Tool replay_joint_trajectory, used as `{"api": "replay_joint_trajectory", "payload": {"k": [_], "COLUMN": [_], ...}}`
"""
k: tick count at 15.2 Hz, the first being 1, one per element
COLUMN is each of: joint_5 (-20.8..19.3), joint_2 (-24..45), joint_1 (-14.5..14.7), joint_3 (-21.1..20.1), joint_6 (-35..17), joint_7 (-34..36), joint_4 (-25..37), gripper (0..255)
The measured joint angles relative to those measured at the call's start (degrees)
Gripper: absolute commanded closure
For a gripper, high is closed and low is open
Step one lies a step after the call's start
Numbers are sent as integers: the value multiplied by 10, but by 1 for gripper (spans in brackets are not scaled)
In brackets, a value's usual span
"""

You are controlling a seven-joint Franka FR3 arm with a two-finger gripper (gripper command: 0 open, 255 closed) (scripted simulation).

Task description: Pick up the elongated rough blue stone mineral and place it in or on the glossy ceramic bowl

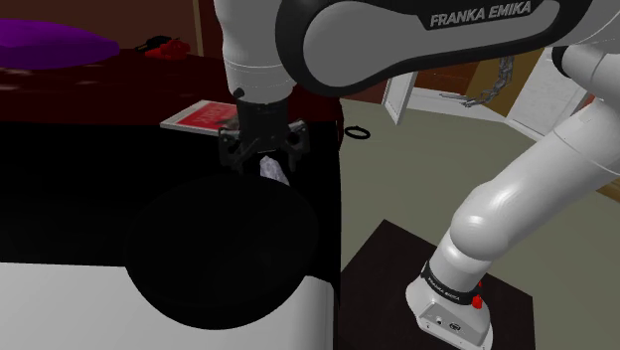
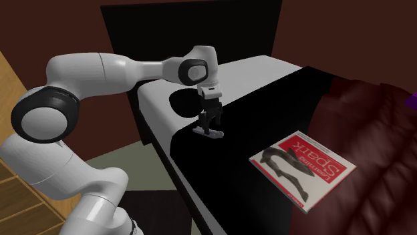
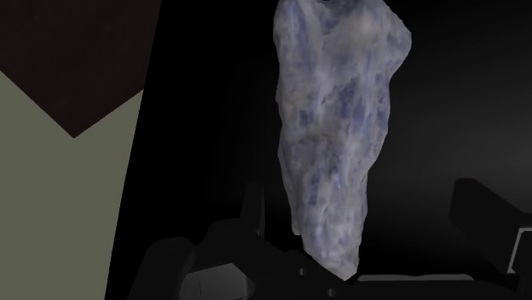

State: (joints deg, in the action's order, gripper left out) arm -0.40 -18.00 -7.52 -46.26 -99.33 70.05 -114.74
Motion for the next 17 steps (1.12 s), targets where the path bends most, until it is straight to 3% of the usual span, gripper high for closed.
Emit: {"api": "replay_joint_trajectory", "payload": {"k": [2,3,17], "joint_5": [0,0,0], "joint_2": [0,0,-2], "joint_1": [0,0,-1], "joint_3": [0,0,4], "joint_6": [0,0,21], "joint_7": [0,0,-5], "joint_4": [0,0,21], "gripper": [0,255,255]}}
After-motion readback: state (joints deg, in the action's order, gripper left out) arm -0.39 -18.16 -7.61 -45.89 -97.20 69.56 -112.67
